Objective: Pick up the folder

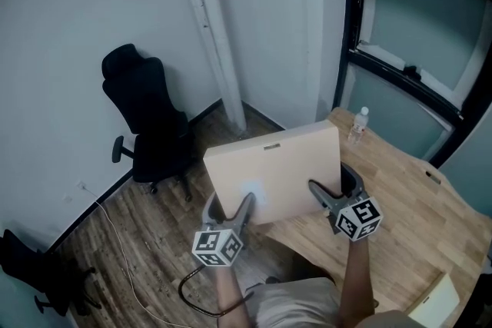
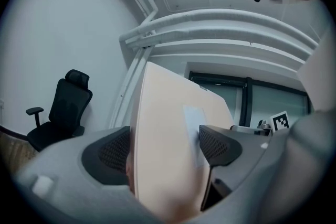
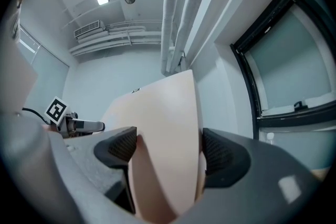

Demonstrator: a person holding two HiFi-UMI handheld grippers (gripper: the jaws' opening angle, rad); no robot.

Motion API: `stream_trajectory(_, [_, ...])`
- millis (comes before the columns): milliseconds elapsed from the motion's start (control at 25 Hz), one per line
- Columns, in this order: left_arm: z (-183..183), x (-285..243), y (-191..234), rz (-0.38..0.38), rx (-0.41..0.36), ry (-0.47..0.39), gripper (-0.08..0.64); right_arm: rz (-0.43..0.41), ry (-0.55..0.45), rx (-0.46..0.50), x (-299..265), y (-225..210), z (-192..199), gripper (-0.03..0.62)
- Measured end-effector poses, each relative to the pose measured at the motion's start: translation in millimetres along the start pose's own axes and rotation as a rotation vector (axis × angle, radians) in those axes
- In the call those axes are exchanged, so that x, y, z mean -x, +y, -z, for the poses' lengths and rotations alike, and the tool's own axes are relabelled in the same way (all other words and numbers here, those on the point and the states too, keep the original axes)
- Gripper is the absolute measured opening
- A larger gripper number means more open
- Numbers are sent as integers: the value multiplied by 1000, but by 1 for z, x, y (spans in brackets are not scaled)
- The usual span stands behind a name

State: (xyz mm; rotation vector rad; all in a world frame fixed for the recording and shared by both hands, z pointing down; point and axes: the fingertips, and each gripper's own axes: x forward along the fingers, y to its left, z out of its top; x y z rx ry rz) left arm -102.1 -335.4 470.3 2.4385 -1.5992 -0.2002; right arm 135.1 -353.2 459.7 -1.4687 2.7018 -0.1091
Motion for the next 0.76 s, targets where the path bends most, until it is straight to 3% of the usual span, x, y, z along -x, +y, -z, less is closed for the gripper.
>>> stream_trajectory(280, [-1,-14,-15,49,-15,14,396,34,-6,6,12,-13,-5,388])
stream_trajectory(760, [0,-20,-9,48,-18,9,396,54,-2,-5,5,-17,1,388])
